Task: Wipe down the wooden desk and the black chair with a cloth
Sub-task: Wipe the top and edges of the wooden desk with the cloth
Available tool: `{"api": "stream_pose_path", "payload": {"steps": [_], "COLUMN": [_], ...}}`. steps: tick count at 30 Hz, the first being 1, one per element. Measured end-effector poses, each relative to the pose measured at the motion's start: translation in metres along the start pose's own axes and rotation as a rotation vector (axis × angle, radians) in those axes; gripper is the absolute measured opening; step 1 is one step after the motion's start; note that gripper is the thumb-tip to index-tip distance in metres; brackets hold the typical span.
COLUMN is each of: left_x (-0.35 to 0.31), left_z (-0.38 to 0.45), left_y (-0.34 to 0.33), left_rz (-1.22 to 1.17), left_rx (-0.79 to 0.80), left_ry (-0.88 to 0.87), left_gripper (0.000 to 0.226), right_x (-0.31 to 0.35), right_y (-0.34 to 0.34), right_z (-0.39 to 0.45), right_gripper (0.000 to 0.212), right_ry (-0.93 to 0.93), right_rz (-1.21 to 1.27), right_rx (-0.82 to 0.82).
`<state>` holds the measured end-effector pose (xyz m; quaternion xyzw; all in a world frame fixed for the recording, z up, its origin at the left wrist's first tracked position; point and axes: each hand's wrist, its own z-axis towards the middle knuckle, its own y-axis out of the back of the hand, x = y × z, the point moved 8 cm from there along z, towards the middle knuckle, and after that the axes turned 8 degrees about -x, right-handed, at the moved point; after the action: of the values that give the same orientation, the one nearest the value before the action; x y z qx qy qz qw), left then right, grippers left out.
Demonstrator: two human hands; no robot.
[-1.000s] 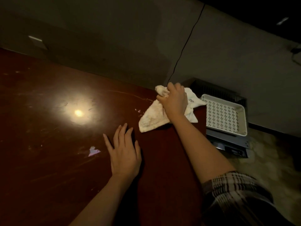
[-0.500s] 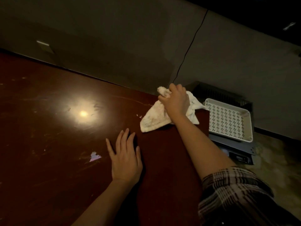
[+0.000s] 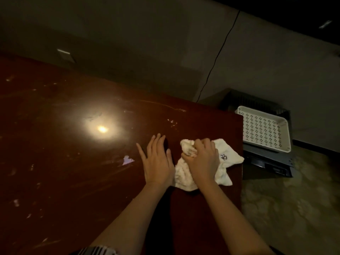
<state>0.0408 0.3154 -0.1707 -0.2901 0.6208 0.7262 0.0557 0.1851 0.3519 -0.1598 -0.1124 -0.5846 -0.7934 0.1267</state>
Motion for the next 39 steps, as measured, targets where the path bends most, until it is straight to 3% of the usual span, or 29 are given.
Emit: {"api": "stream_pose_path", "payload": {"steps": [7,11,15,19,24,29,35,39], "left_x": [0.011,0.045,0.070,0.073,0.072,0.079,0.079,0.080], "left_z": [0.031,0.060,0.072,0.077,0.084,0.085,0.082,0.082], "left_y": [0.037,0.042,0.030,0.033,0.038,0.024,0.025,0.027], "left_rz": [0.101,0.332,0.454,0.442,0.451,0.421,0.385,0.371], "left_rx": [0.070,0.101,0.192,0.179,0.203,0.221,0.128,0.121], "left_ry": [-0.203,-0.174,-0.188,-0.241,-0.281,-0.303,-0.352,-0.342], "left_gripper": [0.039,0.054,0.057,0.056,0.056,0.056,0.056,0.056], "right_x": [0.039,0.050,0.057,0.059,0.072,0.074,0.071,0.079], "right_y": [-0.009,-0.024,-0.044,-0.037,-0.025,-0.031,-0.056,-0.046], "right_z": [-0.003,0.032,0.088,0.071,0.001,0.025,0.112,0.072], "right_gripper": [0.049,0.042,0.035,0.036,0.045,0.048,0.035,0.036], "right_ry": [0.054,0.105,0.002,-0.082,0.026,0.085,-0.018,-0.067], "right_rz": [-0.006,0.014,-0.015,0.001,-0.030,-0.044,-0.047,-0.024], "right_rx": [-0.022,0.013,0.080,0.057,-0.002,-0.010,0.039,0.025]}}
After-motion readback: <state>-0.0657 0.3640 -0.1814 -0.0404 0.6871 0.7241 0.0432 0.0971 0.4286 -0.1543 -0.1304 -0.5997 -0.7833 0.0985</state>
